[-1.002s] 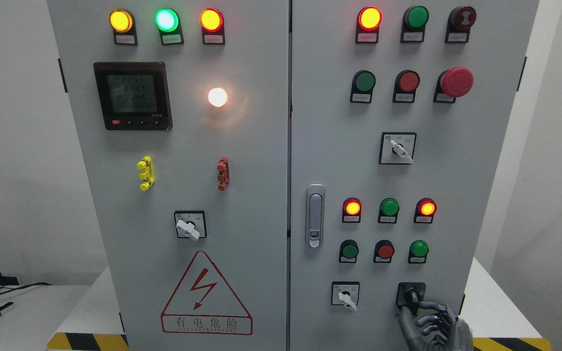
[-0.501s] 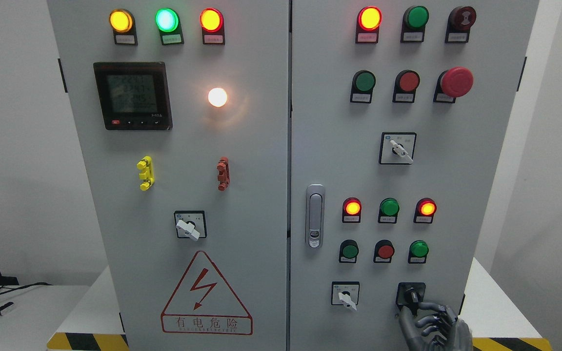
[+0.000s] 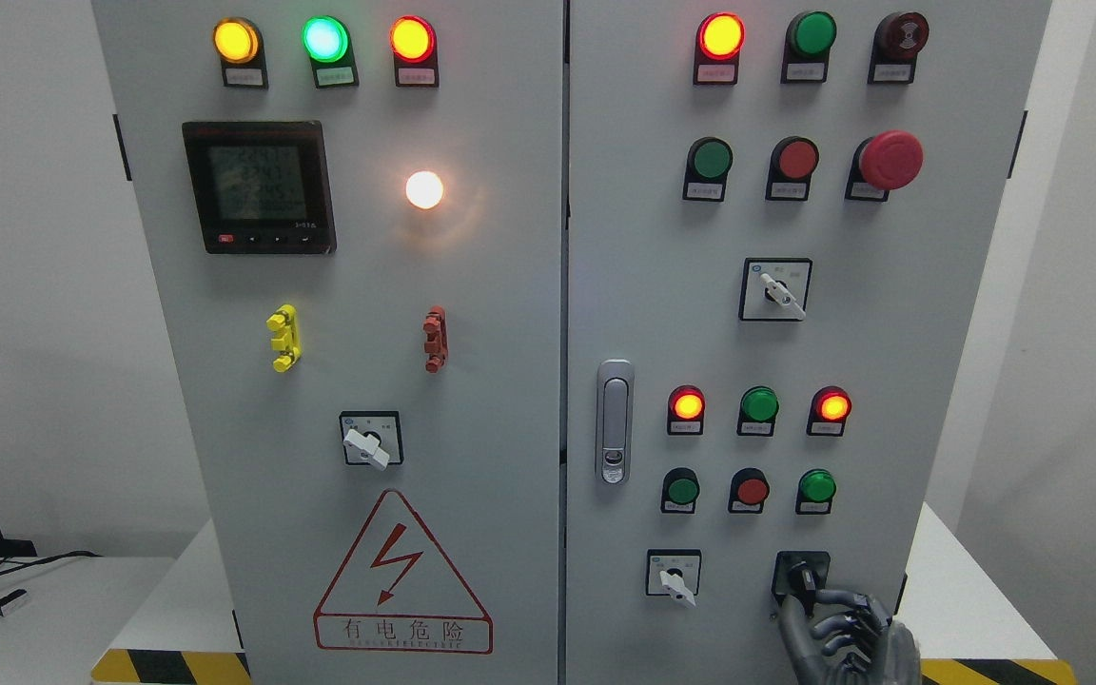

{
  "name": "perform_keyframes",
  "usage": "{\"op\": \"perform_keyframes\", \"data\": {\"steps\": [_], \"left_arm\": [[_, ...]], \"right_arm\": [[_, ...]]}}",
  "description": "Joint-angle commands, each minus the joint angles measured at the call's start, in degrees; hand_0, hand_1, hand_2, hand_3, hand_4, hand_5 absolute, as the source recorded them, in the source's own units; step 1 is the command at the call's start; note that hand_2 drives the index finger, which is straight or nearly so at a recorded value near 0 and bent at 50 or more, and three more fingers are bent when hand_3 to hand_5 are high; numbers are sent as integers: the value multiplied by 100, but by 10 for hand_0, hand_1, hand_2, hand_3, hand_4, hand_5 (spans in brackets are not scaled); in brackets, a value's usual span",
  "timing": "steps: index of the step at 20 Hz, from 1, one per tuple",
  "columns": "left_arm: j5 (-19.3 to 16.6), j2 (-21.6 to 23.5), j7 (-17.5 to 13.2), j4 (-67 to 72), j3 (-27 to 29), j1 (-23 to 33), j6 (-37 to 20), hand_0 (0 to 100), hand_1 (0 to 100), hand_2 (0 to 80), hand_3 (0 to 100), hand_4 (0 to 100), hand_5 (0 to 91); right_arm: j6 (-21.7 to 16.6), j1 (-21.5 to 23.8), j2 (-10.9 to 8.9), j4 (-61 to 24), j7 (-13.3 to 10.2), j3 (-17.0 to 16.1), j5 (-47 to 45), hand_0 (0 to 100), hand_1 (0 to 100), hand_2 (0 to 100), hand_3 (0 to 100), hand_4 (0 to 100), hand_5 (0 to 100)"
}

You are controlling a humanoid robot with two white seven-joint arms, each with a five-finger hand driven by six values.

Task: Trip black knob to open circuit
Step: 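Close the right hand fingers around the black knob, then twist the black knob with the right hand to the off position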

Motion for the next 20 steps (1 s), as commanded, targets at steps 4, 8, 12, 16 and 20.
{"op": "perform_keyframes", "data": {"steps": [4, 8, 12, 16, 20], "left_arm": [[-176, -6, -3, -3, 0, 0, -3, 120, 389, 0, 0, 0, 0], [-176, -6, -3, 6, 0, 0, -3, 120, 389, 0, 0, 0, 0], [-176, 3, -3, 6, 0, 0, -3, 120, 389, 0, 0, 0, 0], [-176, 3, -3, 6, 0, 0, -3, 120, 389, 0, 0, 0, 0], [-176, 3, -3, 6, 0, 0, -3, 120, 389, 0, 0, 0, 0]], "right_arm": [[2, -11, 4, 3, -1, -88, -7, 296, 740, 505, 784, 848, 963], [2, -11, 4, 3, 26, -70, -16, 296, 738, 516, 790, 851, 964], [2, -11, 4, 3, 17, -70, -25, 297, 736, 521, 795, 858, 965], [2, -20, 4, 3, 26, -61, -42, 297, 732, 534, 803, 861, 966], [37, -20, 4, 3, 26, -44, -60, 297, 729, 536, 807, 864, 967]]}}
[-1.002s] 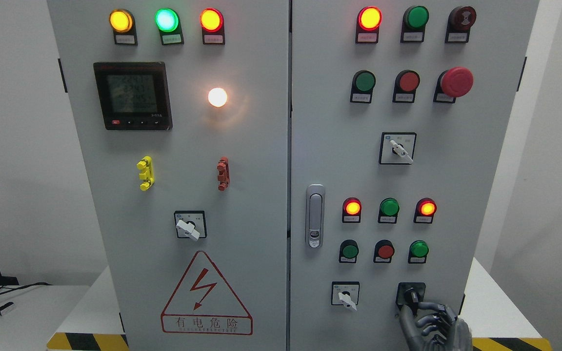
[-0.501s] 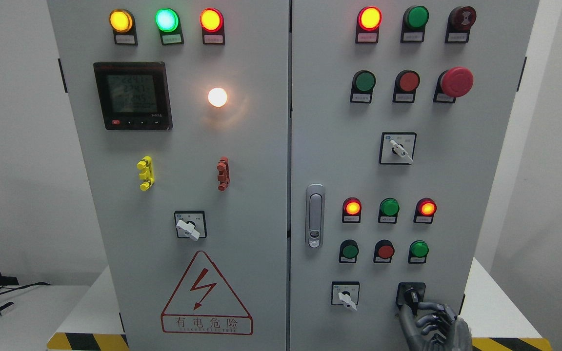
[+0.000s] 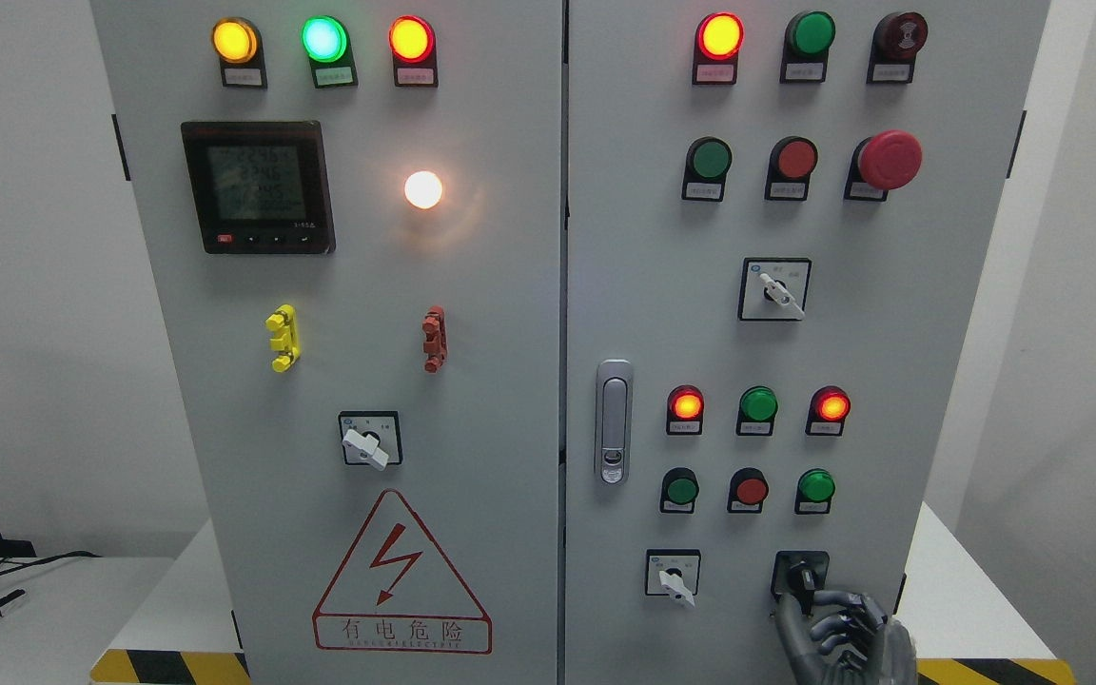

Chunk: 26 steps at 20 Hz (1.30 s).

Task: Trip black knob to open circuit
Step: 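Twist the black knob with the right hand to the off position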

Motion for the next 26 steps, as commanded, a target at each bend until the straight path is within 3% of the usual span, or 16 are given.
{"op": "perform_keyframes", "data": {"steps": [1, 26], "left_arm": [[-176, -5, -3, 5, 0, 0, -3, 120, 389, 0, 0, 0, 0], [-176, -5, -3, -3, 0, 0, -3, 120, 389, 0, 0, 0, 0]], "right_arm": [[98, -3, 1, 0, 16, -25, -21, 298, 727, 538, 807, 865, 968], [142, -55, 19, 27, 52, 19, -109, 306, 710, 545, 818, 875, 972]]}}
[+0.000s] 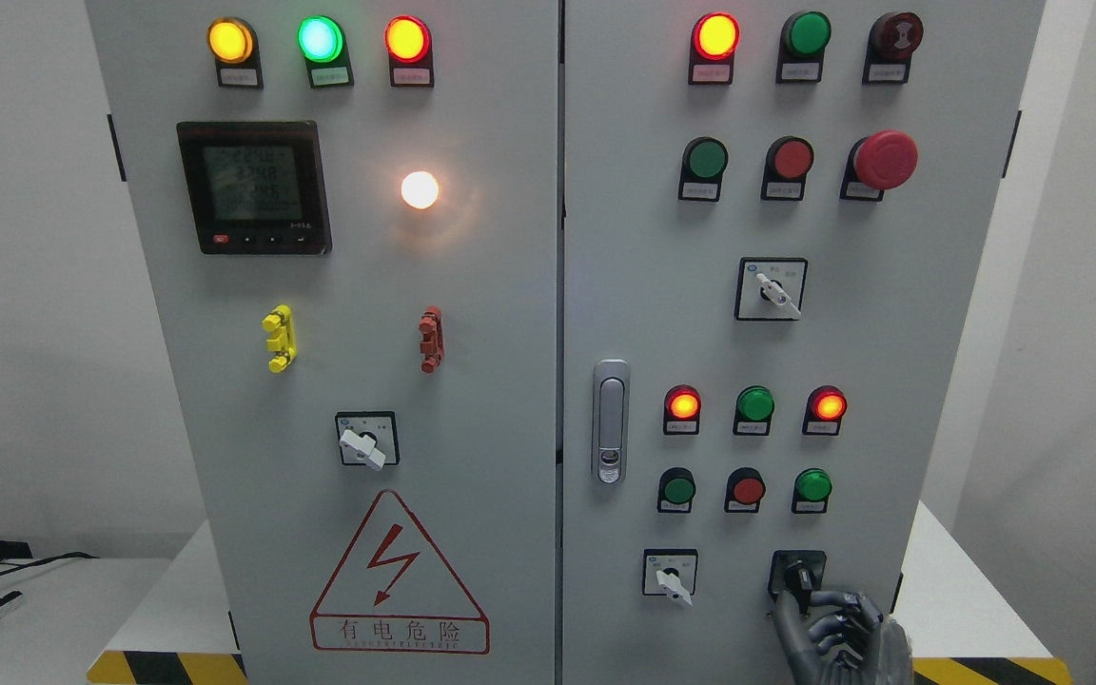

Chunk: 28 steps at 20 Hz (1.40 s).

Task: Trip black knob to open circuit
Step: 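Twist the black knob with the right hand to the off position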

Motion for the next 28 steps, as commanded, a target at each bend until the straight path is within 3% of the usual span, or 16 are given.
{"op": "perform_keyframes", "data": {"steps": [1, 28], "left_arm": [[-176, 4, -3, -3, 0, 0, -3, 120, 389, 0, 0, 0, 0], [-176, -5, -3, -3, 0, 0, -3, 120, 389, 0, 0, 0, 0]], "right_arm": [[-6, -7, 10, 19, 8, 18, -108, 306, 710, 546, 818, 877, 973], [-6, -78, 10, 54, 17, 71, -407, 313, 691, 571, 842, 888, 979]]}}
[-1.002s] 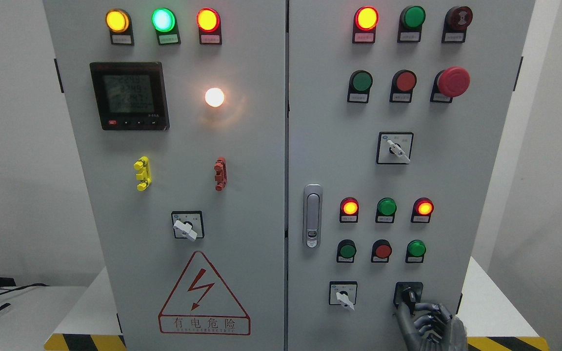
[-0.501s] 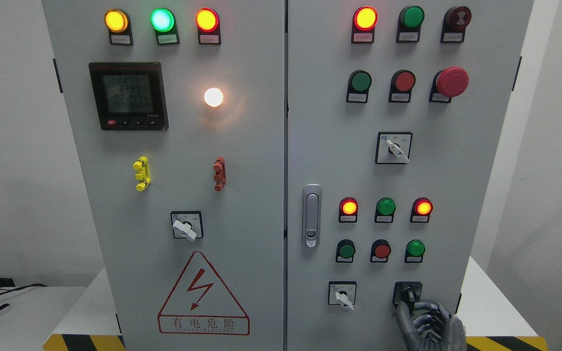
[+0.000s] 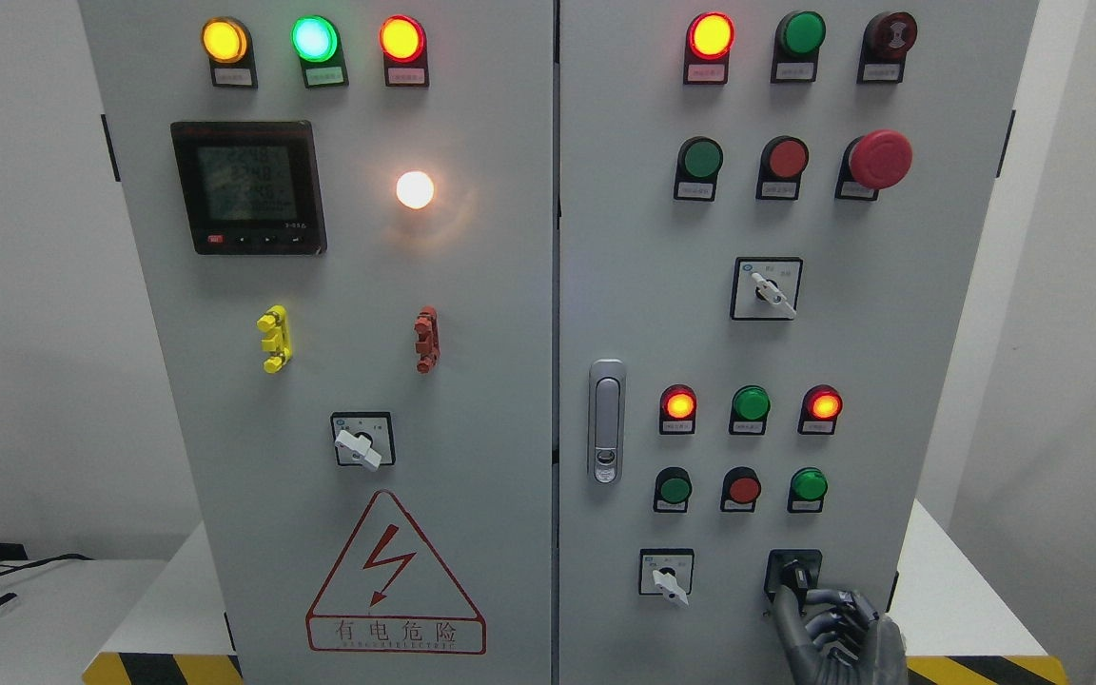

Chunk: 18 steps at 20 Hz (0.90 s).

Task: Trip black knob to open circuit
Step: 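Twist the black knob with the right hand to the off position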

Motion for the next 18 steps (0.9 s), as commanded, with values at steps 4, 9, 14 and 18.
{"op": "perform_keyframes", "data": {"steps": [4, 9, 14, 18], "left_arm": [[-176, -5, -3, 5, 0, 0, -3, 120, 389, 0, 0, 0, 0], [-176, -5, -3, 5, 0, 0, -3, 120, 389, 0, 0, 0, 0], [-176, -5, -3, -3, 0, 0, -3, 120, 389, 0, 0, 0, 0], [-176, -5, -3, -3, 0, 0, -3, 120, 389, 0, 0, 0, 0]], "right_arm": [[1, -12, 2, 9, 3, 80, -34, 305, 688, 580, 851, 893, 979], [10, -3, 2, 18, 3, 89, -34, 295, 683, 587, 859, 894, 979], [10, -3, 2, 18, 3, 115, -34, 287, 679, 592, 862, 898, 980], [19, -3, 2, 18, 3, 124, -34, 285, 678, 598, 863, 899, 980]]}}
